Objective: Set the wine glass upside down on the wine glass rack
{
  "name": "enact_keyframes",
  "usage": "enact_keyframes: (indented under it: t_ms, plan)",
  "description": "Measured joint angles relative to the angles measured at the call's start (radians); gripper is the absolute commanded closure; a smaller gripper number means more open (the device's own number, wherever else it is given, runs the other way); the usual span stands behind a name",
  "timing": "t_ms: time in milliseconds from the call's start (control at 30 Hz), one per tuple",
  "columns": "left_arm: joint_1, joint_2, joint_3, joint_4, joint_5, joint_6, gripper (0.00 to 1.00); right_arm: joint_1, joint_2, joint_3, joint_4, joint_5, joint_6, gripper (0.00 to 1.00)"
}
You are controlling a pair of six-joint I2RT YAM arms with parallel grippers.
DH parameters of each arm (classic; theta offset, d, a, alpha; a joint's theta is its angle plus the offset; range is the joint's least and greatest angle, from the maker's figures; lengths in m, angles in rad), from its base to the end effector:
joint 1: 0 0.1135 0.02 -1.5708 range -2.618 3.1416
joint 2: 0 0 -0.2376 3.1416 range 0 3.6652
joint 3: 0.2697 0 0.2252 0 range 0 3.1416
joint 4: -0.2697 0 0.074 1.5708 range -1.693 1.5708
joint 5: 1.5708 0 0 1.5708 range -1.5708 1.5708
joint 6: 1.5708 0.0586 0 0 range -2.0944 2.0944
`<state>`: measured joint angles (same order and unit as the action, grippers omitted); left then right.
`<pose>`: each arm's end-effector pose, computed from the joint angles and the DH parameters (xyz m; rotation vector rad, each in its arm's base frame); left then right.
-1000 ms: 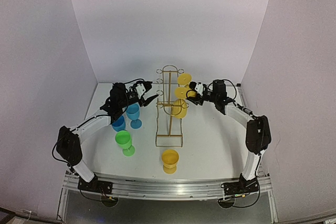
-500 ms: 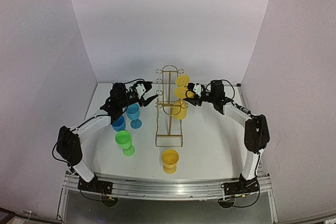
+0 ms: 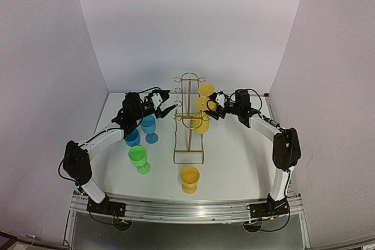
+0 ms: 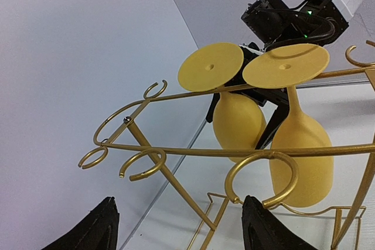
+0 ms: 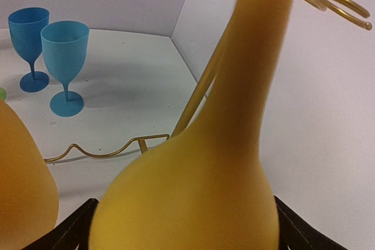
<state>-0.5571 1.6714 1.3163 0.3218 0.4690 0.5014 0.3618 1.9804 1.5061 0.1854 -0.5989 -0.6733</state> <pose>0.3208 -0.2310 0.3265 1.1093 1.1757 -0.4185 0.4115 0.1910 0.2508 -1.2332 1.3400 0.3359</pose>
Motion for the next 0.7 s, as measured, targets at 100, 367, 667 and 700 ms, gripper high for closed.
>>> enact_keyframes:
  t_ms: [100, 367, 667, 700]
  plan:
    - [0.000, 0.000, 0.000, 0.002, 0.000, 0.001, 0.29, 0.000, 0.000, 0.003, -0.008, 0.007, 0.010, 0.05]
    - [0.000, 0.000, 0.000, 0.003, 0.000, 0.011, 0.29, 0.002, 0.000, 0.005, -0.014, 0.019, 0.011, 0.03]
    - [0.000, 0.000, 0.000, 0.005, 0.000, 0.023, 0.29, 0.002, -0.001, 0.005, -0.022, 0.049, 0.011, 0.02]
    - [0.000, 0.000, 0.000, 0.005, 0.000, 0.023, 0.29, 0.002, -0.002, 0.005, -0.024, 0.056, 0.011, 0.02]
